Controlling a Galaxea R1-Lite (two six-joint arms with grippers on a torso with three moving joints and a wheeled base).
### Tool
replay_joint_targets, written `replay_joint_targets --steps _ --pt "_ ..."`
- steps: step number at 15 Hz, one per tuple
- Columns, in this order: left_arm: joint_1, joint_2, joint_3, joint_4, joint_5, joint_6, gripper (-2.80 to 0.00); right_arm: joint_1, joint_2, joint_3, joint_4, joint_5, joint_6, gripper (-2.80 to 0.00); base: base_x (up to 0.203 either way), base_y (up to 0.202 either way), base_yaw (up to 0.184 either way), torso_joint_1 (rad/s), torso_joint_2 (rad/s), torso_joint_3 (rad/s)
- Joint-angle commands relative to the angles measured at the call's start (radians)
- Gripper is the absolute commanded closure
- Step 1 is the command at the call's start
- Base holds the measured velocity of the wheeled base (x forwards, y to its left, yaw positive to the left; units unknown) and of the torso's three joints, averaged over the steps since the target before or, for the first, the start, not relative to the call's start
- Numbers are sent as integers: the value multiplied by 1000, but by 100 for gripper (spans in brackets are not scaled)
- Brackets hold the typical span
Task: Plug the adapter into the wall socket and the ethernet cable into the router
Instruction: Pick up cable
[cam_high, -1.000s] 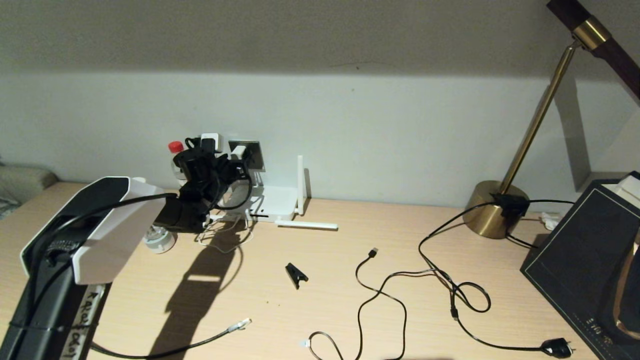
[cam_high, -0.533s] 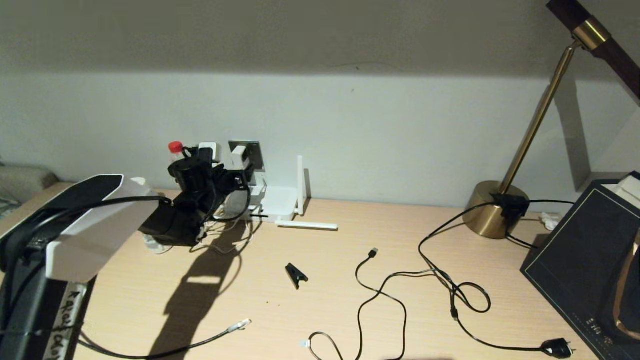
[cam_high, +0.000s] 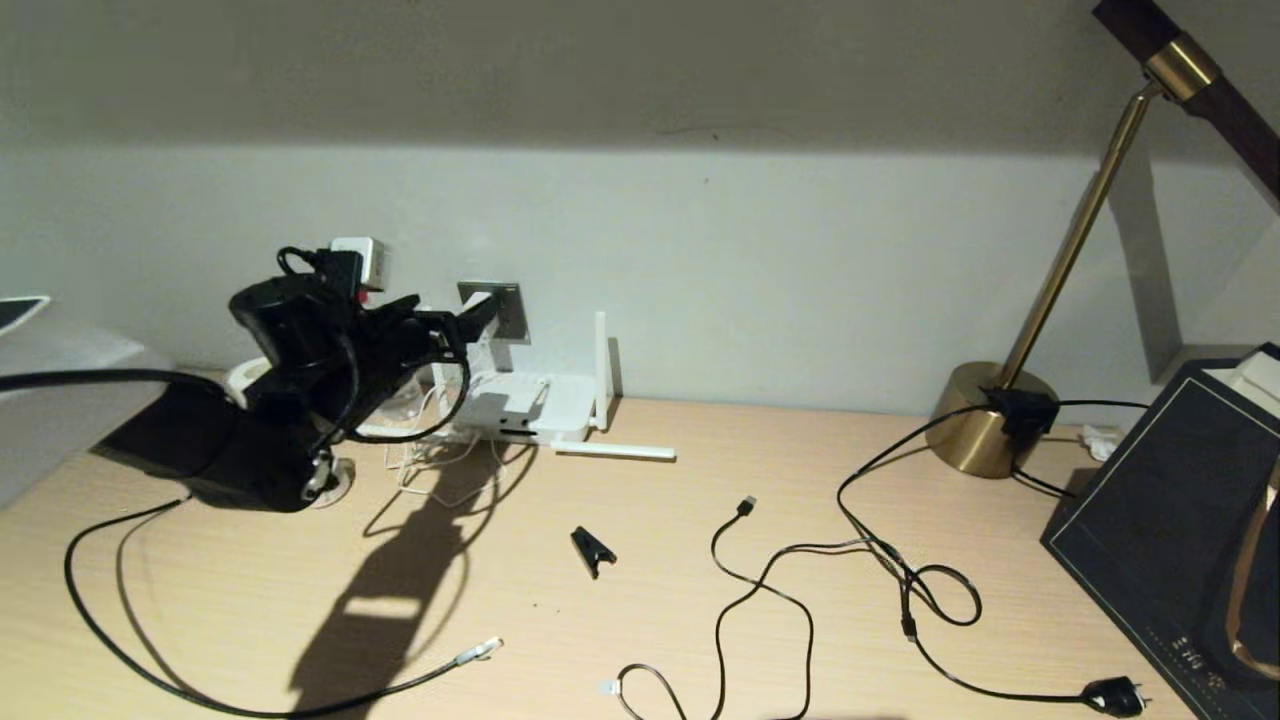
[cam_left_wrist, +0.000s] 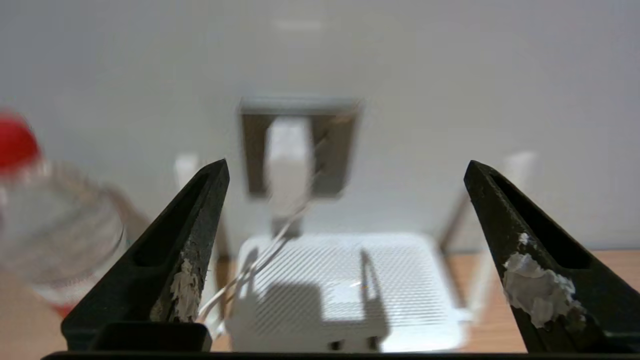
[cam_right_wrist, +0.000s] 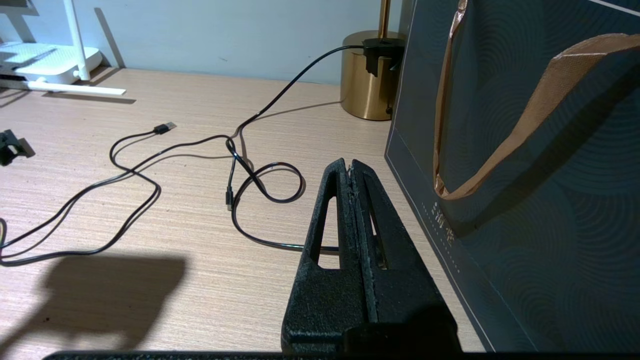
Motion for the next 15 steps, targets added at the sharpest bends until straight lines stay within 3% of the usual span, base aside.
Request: replay_joint_targets --steps 1,4,5,7,9,11,12,15 --pt "-25 -225 48 50 -61 5 -280 1 1 35 -1 1 0 0 0 0 0 0 0 0" --pt "-98 -469 105 265 -137 23 -280 1 1 35 -1 1 0 0 0 0 0 0 0 0" --pt "-120 -555 144 355 -171 59 -280 1 1 35 -1 1 0 0 0 0 0 0 0 0" --pt "-144 -733 233 639 -258 221 -280 1 1 35 -1 1 0 0 0 0 0 0 0 0" --pt "-155 -847 310 1049 -310 461 -280 1 1 35 -1 1 0 0 0 0 0 0 0 0" --pt "-161 -904 386 1394 -311 752 -280 1 1 35 -1 1 0 0 0 0 0 0 0 0" --pt "-163 -909 429 1476 -292 819 -280 1 1 35 -1 1 0 0 0 0 0 0 0 0" --pt "-164 -799 464 1494 -268 844 -280 1 1 35 -1 1 0 0 0 0 0 0 0 0"
